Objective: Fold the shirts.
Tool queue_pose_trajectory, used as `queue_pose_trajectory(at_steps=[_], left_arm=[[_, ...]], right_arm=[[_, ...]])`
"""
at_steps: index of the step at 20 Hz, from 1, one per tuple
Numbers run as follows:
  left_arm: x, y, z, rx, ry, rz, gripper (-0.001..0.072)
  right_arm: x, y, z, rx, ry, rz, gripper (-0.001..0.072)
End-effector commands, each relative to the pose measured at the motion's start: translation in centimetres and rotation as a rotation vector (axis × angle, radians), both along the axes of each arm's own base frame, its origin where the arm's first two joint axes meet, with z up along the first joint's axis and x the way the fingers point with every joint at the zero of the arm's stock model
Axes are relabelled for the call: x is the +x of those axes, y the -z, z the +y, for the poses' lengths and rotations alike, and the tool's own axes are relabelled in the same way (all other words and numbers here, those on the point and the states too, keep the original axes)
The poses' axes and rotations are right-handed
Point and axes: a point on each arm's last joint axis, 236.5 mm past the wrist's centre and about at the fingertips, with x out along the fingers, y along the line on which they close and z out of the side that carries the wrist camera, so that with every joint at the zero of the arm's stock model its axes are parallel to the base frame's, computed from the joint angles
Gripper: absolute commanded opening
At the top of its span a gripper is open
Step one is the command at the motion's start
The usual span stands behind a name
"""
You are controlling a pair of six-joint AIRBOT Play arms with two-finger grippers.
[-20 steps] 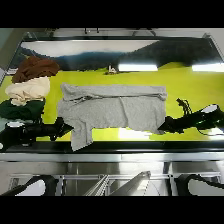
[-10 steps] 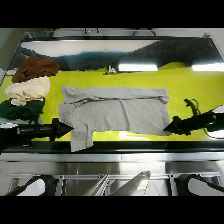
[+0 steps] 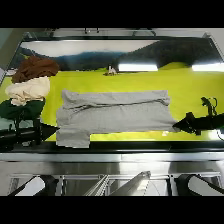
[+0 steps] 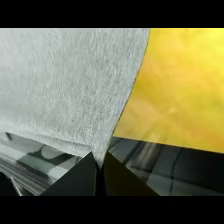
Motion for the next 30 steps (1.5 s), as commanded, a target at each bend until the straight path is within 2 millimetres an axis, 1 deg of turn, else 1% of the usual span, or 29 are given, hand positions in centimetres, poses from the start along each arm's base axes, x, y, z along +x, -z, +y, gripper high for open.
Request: queue_pose_trajectory(at_steps=[1, 2, 5, 7, 8, 10, 12, 13, 15, 16, 19, 22, 23, 24, 25, 26, 27, 28, 29, 30], left_arm=[[1.8, -2.3, -0.3, -0.050, 0.033, -0.049, 0.0021], [2.9, -3.1, -0.7, -0.051, 0.053, -0.069, 0.0021], [5.6, -4.1, -2.7, -0.041, 0.173, -0.070, 0.0021], [8.4, -4.8, -3.4, -0.021, 0.226, -0.090, 0.0020], [10.0, -5.2, -3.3, -0.010, 0.236, -0.105, 0.0021], [13.2, -5.7, -2.4, 0.007, 0.226, -0.121, 0.0021], [15.7, -5.6, -1.3, 0.012, 0.206, -0.118, 0.0020], [16.7, -5.2, -0.6, 0.008, 0.190, -0.105, 0.0021], [18.2, -3.7, 0.1, -0.005, 0.180, -0.072, 0.0020], [18.6, -2.8, 0.2, -0.013, 0.183, -0.051, 0.0020], [19.6, 0.1, -0.6, -0.043, 0.214, 0.000, 0.0018], [20.3, 2.7, -1.4, -0.059, 0.237, 0.036, 0.0012], [20.7, 3.3, -1.4, -0.068, 0.240, 0.041, 0.0012], [21.0, 3.3, -1.5, -0.086, 0.242, 0.036, 0.0013], [21.5, 2.8, -1.6, -0.108, 0.245, 0.025, 0.0021], [21.9, 2.0, -1.5, -0.129, 0.249, 0.004, 0.0082], [22.1, 1.0, -1.3, -0.135, 0.263, -0.016, 0.0218], [22.1, 0.0, -1.3, -0.144, 0.279, -0.021, 0.0295], [22.1, -1.2, -0.9, -0.148, 0.300, -0.035, 0.0294], [22.0, -2.5, -0.8, -0.151, 0.332, -0.059, 0.0294]], right_arm=[[1.7, -1.3, 0.2, 0.045, 0.038, -0.079, 0.0010], [2.9, -1.8, 0.9, 0.058, 0.046, -0.127, 0.0010], [7.0, -2.9, 2.3, 0.046, 0.101, -0.261, 0.0010], [9.6, -3.2, 2.4, 0.027, 0.141, -0.317, 0.0010], [10.6, -3.1, 2.4, 0.013, 0.142, -0.325, 0.0010], [12.4, -2.3, 2.3, 0.011, 0.138, -0.313, 0.0010], [14.0, -1.1, 1.6, 0.019, 0.144, -0.288, 0.0010], [14.8, -0.5, 1.3, 0.022, 0.145, -0.278, 0.0010], [16.3, 0.7, 0.8, 0.026, 0.146, -0.264, 0.0011], [16.9, 1.1, 0.6, 0.028, 0.143, -0.260, 0.0011], [18.5, 2.1, 0.5, 0.010, 0.120, -0.281, 0.0011], [19.0, 3.3, 0.4, -0.027, 0.110, -0.296, 0.0011], [19.0, 3.5, 0.4, -0.032, 0.102, -0.297, 0.0012], [18.9, 3.6, 0.3, -0.037, 0.094, -0.300, 0.0020], [18.9, 3.7, 0.3, -0.043, 0.085, -0.307, 0.0098], [18.8, 3.6, 0.1, -0.049, 0.077, -0.312, 0.0176], [18.7, 3.6, -0.3, -0.065, 0.056, -0.314, 0.0180], [18.3, 3.7, -0.9, -0.095, 0.033, -0.308, 0.0183], [18.0, 3.8, -1.8, -0.138, 0.012, -0.296, 0.0309], [17.7, 3.9, -2.7, -0.188, -0.019, -0.290, 0.0470]])
